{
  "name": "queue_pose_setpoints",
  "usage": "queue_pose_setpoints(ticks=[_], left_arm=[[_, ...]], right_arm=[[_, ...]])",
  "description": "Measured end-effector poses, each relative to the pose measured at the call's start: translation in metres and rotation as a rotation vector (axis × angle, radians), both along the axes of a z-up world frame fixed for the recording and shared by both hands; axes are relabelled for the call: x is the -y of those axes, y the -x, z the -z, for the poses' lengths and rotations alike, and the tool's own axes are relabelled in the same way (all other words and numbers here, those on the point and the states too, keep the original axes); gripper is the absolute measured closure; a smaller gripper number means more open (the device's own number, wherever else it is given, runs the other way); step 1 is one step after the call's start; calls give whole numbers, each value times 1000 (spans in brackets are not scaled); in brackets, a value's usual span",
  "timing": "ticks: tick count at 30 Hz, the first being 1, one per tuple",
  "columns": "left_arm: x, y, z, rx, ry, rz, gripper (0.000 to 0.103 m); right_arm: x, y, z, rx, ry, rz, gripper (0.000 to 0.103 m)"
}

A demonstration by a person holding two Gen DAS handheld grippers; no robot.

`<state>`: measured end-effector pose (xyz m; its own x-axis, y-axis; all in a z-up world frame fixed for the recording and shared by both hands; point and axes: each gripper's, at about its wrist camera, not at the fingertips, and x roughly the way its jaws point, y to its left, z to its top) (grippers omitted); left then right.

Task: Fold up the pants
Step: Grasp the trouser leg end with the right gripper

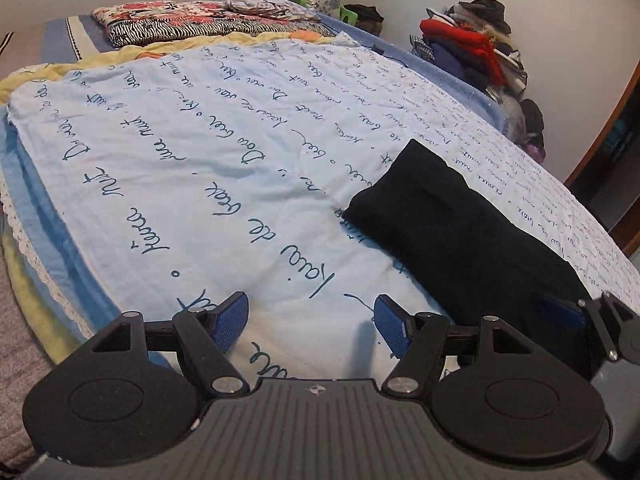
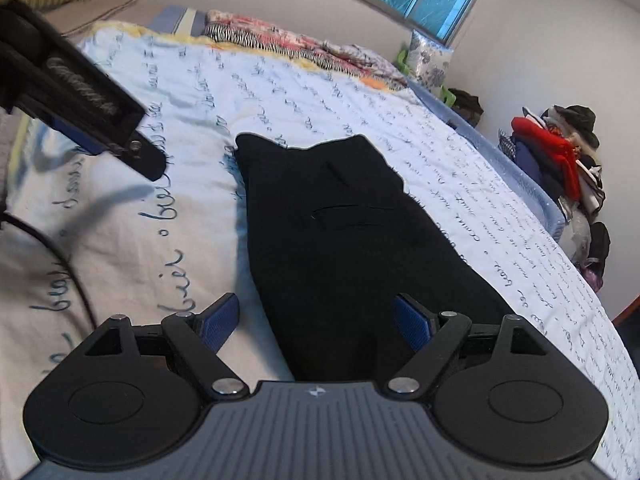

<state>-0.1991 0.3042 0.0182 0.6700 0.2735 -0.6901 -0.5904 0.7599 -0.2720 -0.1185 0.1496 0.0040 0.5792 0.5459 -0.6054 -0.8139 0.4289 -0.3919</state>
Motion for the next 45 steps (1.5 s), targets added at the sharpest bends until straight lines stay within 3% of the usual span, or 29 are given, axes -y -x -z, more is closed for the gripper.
queue_pose_setpoints(ticks=[4, 12, 16, 18, 23, 29, 31, 34, 39, 45], left_arm=[[-3, 1, 3, 6, 5, 11, 29], [-8, 2, 7, 18, 19, 35, 25], [-12, 4, 8, 25, 35, 27, 25], [-14, 4, 9, 30, 46, 24, 25], [-18, 7, 10, 46, 71, 15, 25], [-17, 6, 10, 40, 69, 19, 24], [-16, 5, 10, 32, 64, 24, 24], [-16, 4, 10, 25, 60, 27, 24], [-14, 2, 9, 9, 50, 25, 23], [-12, -4, 8, -16, 37, 25, 22]], right_arm=[[-18, -6, -1, 44, 6, -5, 19], [-74, 4, 20, 346, 141, -145, 19], [-91, -4, 19, 341, 137, -174, 19], [-96, -10, 19, 316, 140, -179, 21], [-101, -12, 18, 262, 149, -195, 52], [-104, -16, 23, 179, 102, -189, 76], [-99, -21, 21, 134, 56, -164, 79], [-87, -43, 5, -43, -92, -70, 85], [-60, -74, -1, -288, -296, 23, 85], [-50, -73, 10, -309, -352, 41, 85]])
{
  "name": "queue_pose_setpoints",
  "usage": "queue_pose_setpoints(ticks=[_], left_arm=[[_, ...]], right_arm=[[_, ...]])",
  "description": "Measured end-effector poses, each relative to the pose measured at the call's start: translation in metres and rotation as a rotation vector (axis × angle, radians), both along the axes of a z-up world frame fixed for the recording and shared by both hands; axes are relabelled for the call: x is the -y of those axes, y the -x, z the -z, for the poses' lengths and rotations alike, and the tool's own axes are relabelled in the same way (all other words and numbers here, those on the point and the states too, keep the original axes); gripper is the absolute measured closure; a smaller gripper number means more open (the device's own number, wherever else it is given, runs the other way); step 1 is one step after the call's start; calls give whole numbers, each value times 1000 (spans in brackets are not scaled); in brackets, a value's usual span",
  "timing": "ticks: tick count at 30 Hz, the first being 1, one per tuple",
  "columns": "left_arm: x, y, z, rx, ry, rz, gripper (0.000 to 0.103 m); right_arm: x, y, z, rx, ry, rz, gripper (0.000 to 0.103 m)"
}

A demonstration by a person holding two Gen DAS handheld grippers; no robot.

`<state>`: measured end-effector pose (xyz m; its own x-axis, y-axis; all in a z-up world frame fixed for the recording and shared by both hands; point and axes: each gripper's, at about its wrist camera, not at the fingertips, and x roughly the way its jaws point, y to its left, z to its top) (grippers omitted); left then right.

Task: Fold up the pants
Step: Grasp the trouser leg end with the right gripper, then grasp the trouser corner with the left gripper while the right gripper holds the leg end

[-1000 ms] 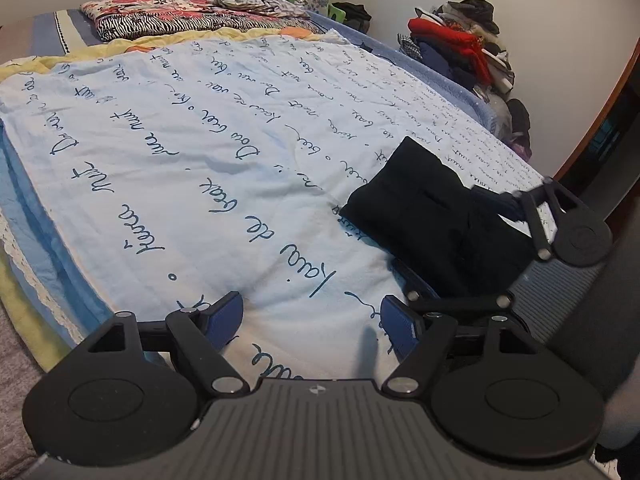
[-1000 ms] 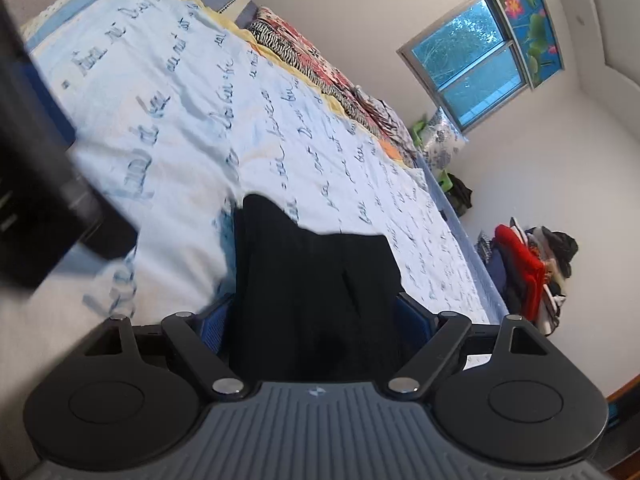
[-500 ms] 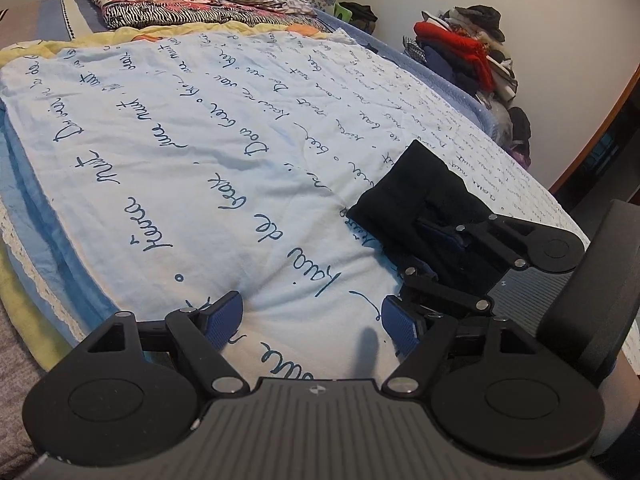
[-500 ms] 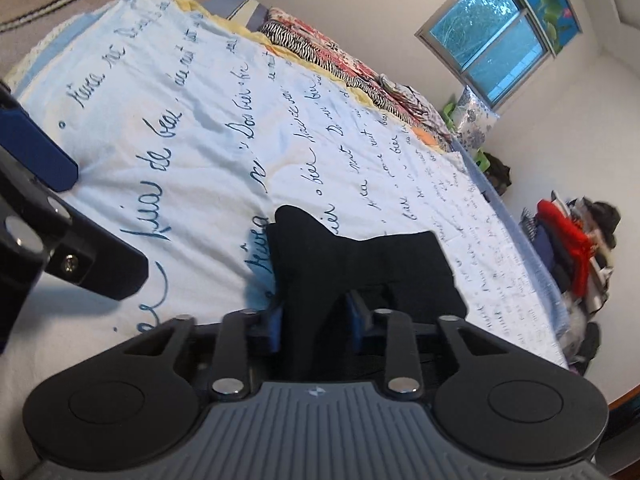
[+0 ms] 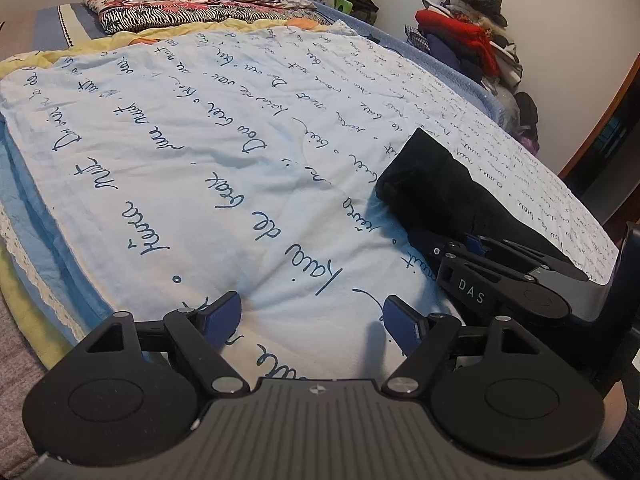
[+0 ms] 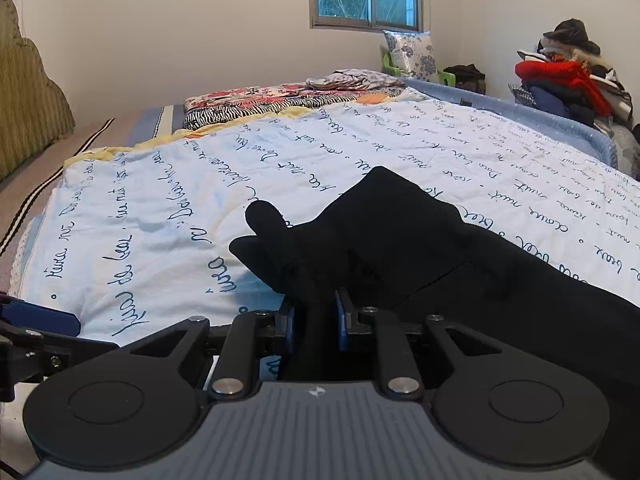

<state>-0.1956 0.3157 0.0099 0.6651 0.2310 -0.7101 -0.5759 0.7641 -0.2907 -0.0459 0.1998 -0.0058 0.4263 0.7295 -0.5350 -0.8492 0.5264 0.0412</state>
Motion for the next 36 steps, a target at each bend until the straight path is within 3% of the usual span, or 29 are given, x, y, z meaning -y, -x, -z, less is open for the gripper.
queue_pose_setpoints(ticks=[4, 13, 20, 23, 26, 32, 36], left_arm=[[-3, -4, -3, -11, 4, -9, 22], [-36, -28, -19, 24, 127, -59, 22], [-72, -85, -17, 37, 357, -10, 22], [-68, -109, -15, 18, 365, 39, 22], [-67, -127, -5, -4, 412, 29, 22], [-69, -169, -4, -32, 390, 67, 19], [-74, -184, -1, -43, 419, 76, 19]], right_arm=[[2, 1, 0, 0, -4, 2, 85], [4, -2, -1, -17, -16, 2, 85], [11, -3, -2, -25, -46, 11, 85], [17, -4, -3, -37, -82, 26, 85], [22, -7, -3, -57, -107, 33, 85], [21, -6, -5, -61, -99, 27, 85], [17, 1, -5, -21, -71, 18, 85]])
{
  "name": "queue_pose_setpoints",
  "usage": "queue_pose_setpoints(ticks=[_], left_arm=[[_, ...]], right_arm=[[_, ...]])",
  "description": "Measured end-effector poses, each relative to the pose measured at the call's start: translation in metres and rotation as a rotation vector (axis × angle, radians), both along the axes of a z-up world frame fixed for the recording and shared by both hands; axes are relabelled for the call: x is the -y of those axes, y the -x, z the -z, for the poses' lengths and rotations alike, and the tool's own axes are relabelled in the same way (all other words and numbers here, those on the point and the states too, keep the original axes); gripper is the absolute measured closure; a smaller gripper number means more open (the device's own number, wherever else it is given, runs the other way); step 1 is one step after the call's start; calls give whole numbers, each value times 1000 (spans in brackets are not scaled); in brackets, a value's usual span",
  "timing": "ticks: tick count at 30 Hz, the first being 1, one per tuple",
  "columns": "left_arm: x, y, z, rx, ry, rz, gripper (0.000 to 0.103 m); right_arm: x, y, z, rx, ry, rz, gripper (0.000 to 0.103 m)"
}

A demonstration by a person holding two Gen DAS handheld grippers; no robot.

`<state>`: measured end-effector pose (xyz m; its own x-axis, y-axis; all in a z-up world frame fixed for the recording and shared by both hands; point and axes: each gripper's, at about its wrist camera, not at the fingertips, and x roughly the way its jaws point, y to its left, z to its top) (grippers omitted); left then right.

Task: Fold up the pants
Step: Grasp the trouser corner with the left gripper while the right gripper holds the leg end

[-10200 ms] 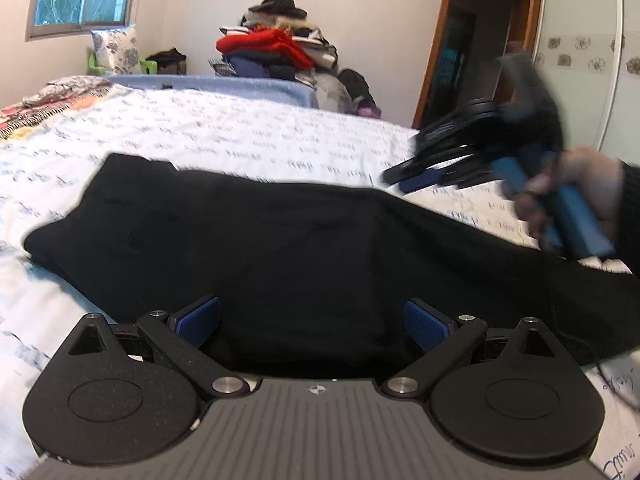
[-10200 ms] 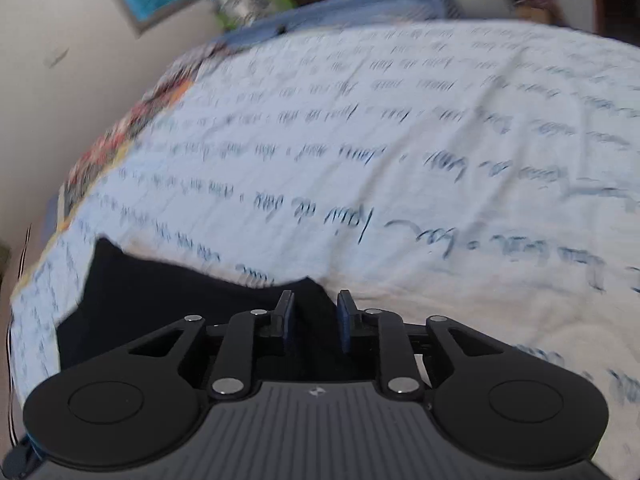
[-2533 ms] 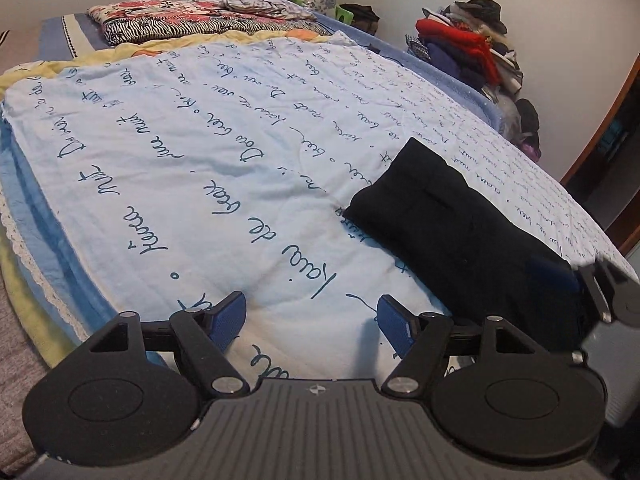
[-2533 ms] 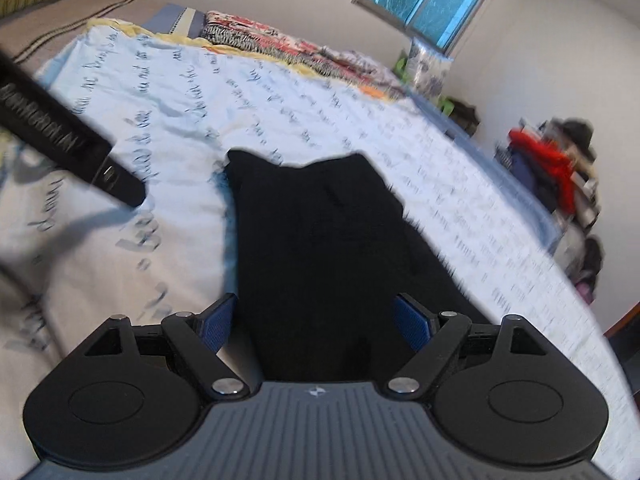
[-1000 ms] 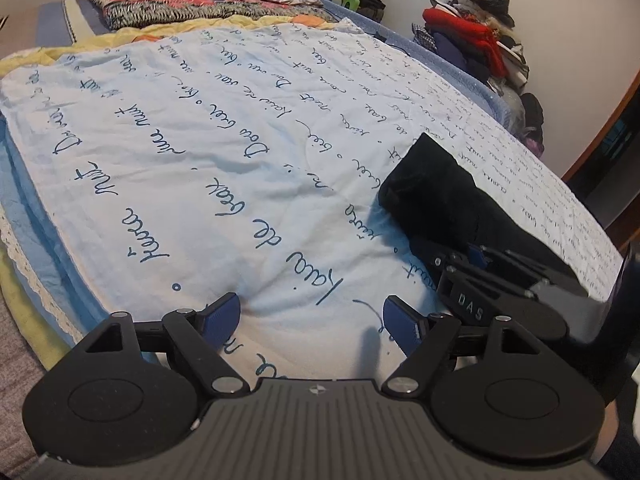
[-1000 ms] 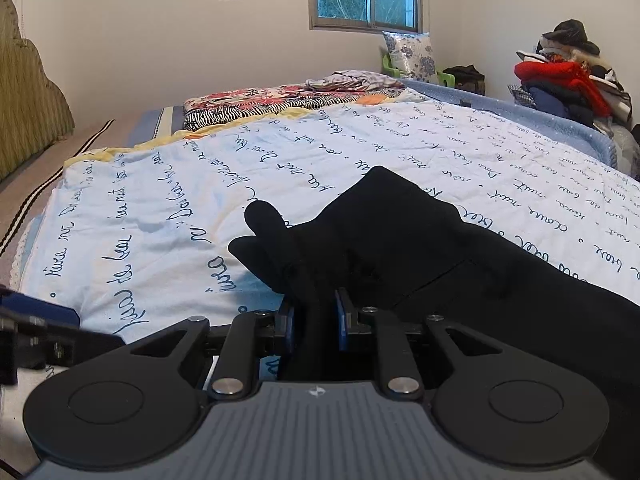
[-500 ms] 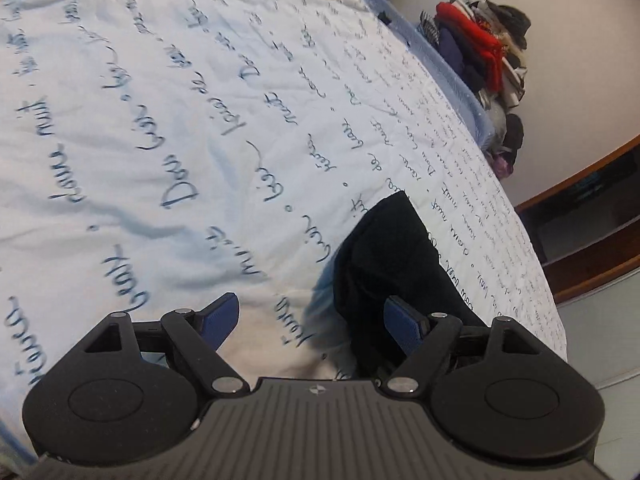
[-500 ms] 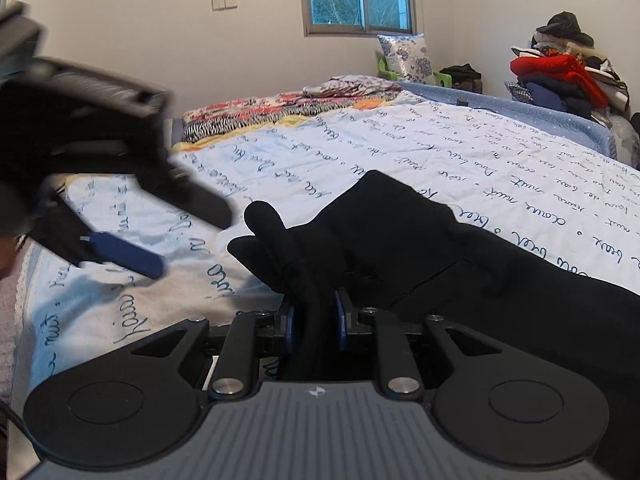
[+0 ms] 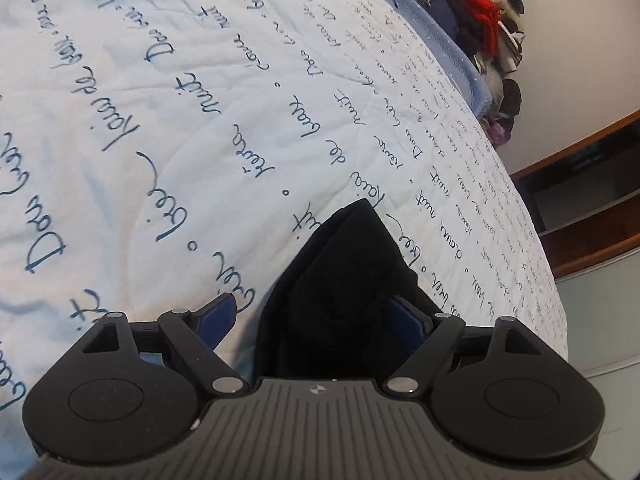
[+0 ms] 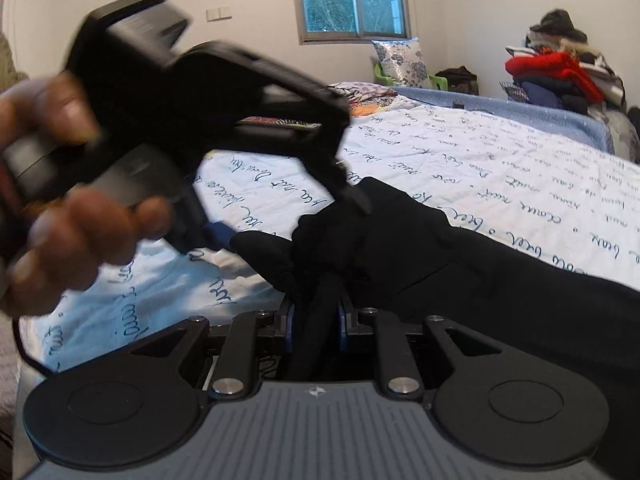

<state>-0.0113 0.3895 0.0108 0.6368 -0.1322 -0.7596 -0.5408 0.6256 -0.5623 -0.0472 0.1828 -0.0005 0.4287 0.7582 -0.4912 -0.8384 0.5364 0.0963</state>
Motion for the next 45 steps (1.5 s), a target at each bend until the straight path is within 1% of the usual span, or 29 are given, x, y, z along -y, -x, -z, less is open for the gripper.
queue_pose_setpoints(ticks=[3, 5, 7, 8, 9, 11, 12, 13, 15, 18, 20, 21, 23, 24, 25, 26, 27, 28, 29, 30, 34, 37, 38, 39, 40, 42, 45], left_arm=[[-1, -7, 3, -10, 24, 30, 19], [2, -7, 4, -17, 6, 39, 20], [5, -6, 2, -16, -26, 53, 28], [6, -5, 1, -17, -52, 56, 45], [7, -4, 1, -18, -72, 65, 58], [7, -3, -1, -18, -83, 84, 59], [7, -2, -1, -19, -88, 85, 66], [7, -1, -2, -21, -102, 85, 70], [8, -1, -3, -7, -130, 96, 85], [12, 2, -5, 9, -178, 126, 90], [17, 3, -7, 25, -215, 146, 91], [18, 4, -8, 33, -220, 149, 92], [16, 7, -12, 57, -190, 146, 90], [11, 8, -12, 55, -139, 148, 74], [4, 6, -7, 36, -52, 149, 66], [-3, 5, -1, 33, 45, 157, 42], [-8, 6, 5, 50, 113, 160, 23], [-11, 8, 9, 60, 143, 146, 19], [-13, 10, 12, 58, 151, 118, 21], [-14, 12, 13, 58, 154, 101, 23], [-10, 8, 14, 58, 134, 106, 25], [-7, -4, 10, 41, 100, 107, 34], [-7, -8, 9, 36, 94, 105, 48], [-6, -13, 10, 24, 88, 111, 78], [-5, -17, 10, 10, 77, 114, 81], [1, -20, 6, 6, 13, 135, 87], [17, -19, -6, 6, -120, 171, 87]], right_arm=[[-5, 8, 0, 43, 33, -11, 85], [-5, 8, 0, 44, 35, -14, 85], [-3, 6, 0, 30, 26, -12, 85], [-3, 5, 0, 27, 24, -10, 85], [-3, 6, -1, 29, 25, -10, 85], [-4, 7, -1, 34, 32, -10, 85], [-4, 7, -1, 37, 32, -10, 85], [-4, 7, -1, 40, 33, -8, 85], [-5, 9, -1, 50, 40, -7, 85], [-7, 13, -1, 73, 56, -5, 85], [-9, 15, -1, 88, 69, -3, 85], [-9, 17, -1, 96, 74, -1, 85], [-8, 18, -2, 108, 72, 3, 85], [-8, 19, -2, 116, 67, 7, 85], [-7, 19, -3, 125, 63, 13, 84], [-5, 20, -4, 136, 54, 21, 84], [-3, 22, -6, 150, 41, 33, 84], [0, 23, -7, 161, 25, 42, 84], [2, 24, -8, 169, 11, 48, 84], [4, 25, -8, 176, 1, 55, 84], [5, 25, -10, 184, -10, 56, 84], [5, 30, -12, 209, -30, 46, 84], [5, 32, -12, 220, -32, 43, 84], [5, 33, -12, 229, -33, 38, 84], [5, 35, -13, 233, -28, 30, 84], [1, 35, -11, 222, 7, 5, 84], [-7, 33, -8, 200, 59, -11, 84]])
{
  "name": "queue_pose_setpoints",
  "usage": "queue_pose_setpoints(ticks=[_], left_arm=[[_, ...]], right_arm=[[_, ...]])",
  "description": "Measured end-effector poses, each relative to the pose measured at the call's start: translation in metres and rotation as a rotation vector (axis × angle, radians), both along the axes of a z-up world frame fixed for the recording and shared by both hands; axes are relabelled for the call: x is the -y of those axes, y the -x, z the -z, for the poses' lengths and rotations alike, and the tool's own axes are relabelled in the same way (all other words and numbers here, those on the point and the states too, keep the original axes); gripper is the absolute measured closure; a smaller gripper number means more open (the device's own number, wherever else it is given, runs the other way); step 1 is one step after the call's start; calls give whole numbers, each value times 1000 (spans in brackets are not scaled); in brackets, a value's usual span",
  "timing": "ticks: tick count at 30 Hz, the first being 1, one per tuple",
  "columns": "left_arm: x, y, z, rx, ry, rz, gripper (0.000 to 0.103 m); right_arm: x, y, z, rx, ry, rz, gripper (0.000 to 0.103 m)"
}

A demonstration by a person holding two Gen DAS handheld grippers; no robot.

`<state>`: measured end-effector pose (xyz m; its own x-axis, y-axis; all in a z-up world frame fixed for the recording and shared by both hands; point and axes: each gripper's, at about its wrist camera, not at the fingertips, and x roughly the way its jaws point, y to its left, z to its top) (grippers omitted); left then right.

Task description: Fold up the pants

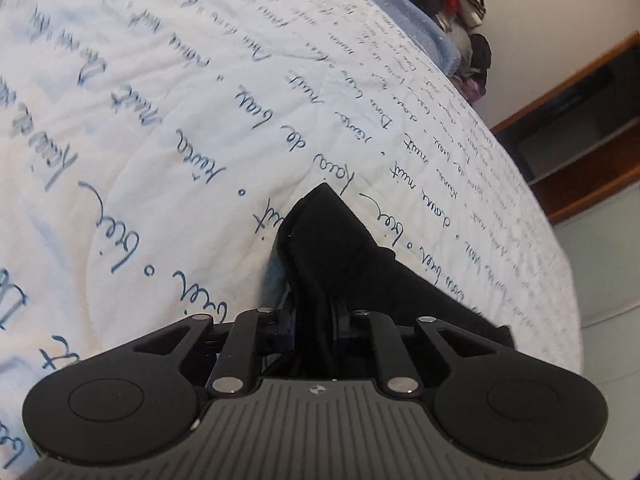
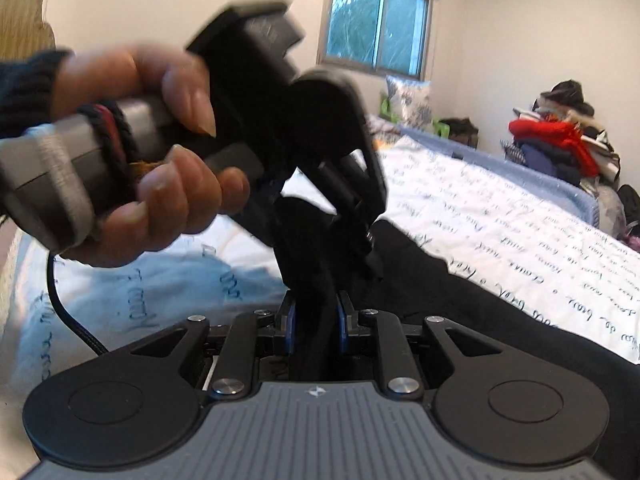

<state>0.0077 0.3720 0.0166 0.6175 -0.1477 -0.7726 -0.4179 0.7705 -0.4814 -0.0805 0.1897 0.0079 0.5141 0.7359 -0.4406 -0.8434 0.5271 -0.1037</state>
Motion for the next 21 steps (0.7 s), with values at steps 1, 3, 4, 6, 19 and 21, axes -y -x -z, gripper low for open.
queue_pose_setpoints(ticks=[1, 3, 4, 6, 19, 21], left_arm=[[5, 2, -4, 4, -42, 7, 87], [15, 6, -14, 22, -111, 24, 87], [21, 7, -19, 33, -145, 36, 87], [28, 11, -27, 49, -184, 51, 87], [45, 21, -70, 90, -177, 110, 89], [43, 23, -68, 86, -176, 101, 89]], right_arm=[[0, -1, 0, -6, 2, 3, 84], [5, -1, -4, -34, 0, 20, 83], [12, -1, -8, -64, -7, 31, 81], [36, 1, -17, -142, -73, 39, 80], [81, 50, -38, 79, -42, 91, 41], [72, 40, -39, 4, -69, 55, 41]])
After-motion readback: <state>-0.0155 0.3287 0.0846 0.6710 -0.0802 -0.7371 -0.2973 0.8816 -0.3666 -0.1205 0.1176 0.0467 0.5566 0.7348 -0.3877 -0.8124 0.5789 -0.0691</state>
